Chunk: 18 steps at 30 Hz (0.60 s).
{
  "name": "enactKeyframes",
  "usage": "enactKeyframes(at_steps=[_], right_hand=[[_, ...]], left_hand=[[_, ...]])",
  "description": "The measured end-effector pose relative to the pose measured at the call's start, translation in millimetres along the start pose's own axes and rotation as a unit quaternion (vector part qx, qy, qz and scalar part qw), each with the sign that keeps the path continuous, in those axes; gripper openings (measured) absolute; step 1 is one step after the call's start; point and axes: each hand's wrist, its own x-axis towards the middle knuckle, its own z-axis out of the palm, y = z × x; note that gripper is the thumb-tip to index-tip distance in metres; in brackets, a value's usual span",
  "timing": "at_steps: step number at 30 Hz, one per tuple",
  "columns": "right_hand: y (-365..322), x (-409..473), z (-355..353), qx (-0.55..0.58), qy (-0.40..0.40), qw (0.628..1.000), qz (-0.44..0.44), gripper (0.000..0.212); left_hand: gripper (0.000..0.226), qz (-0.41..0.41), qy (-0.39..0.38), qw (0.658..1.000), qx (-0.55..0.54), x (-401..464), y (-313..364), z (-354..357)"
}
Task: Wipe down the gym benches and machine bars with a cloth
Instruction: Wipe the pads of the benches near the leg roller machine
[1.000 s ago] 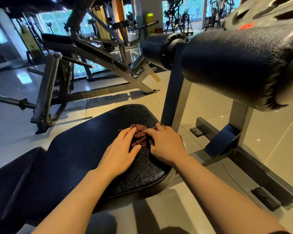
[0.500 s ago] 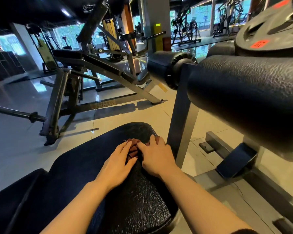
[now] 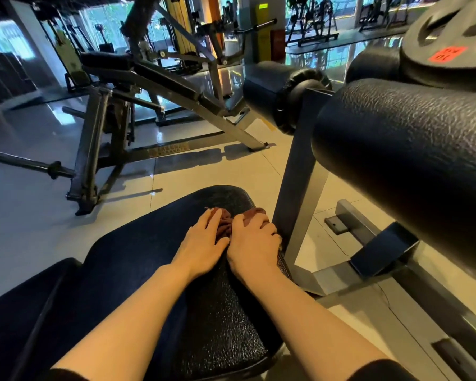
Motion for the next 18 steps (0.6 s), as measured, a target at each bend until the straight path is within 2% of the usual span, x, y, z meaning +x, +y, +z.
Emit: enactKeyframes(at_steps=[9,13,18], right_hand=[[7.4,46.5,2.4,0.043,-0.002,0.997,-0.059,0.044],[6.3,44.9,6.4,0.016,0.005,0.998,-0.067,0.044],[-0.6,56.2,6.3,-0.003,0.004,0.998,-0.062,0.047]], left_hand=[[0.073,-0.039,-0.01,0.999,0.001,23.6,-0.7,-2.5],[0.074,-0.035,-0.017,0.999,-0.002,23.8,-2.6,-5.0],[0.063,-0.028,-0.006,1.0,0.002,33.0,-11.2,-7.6]])
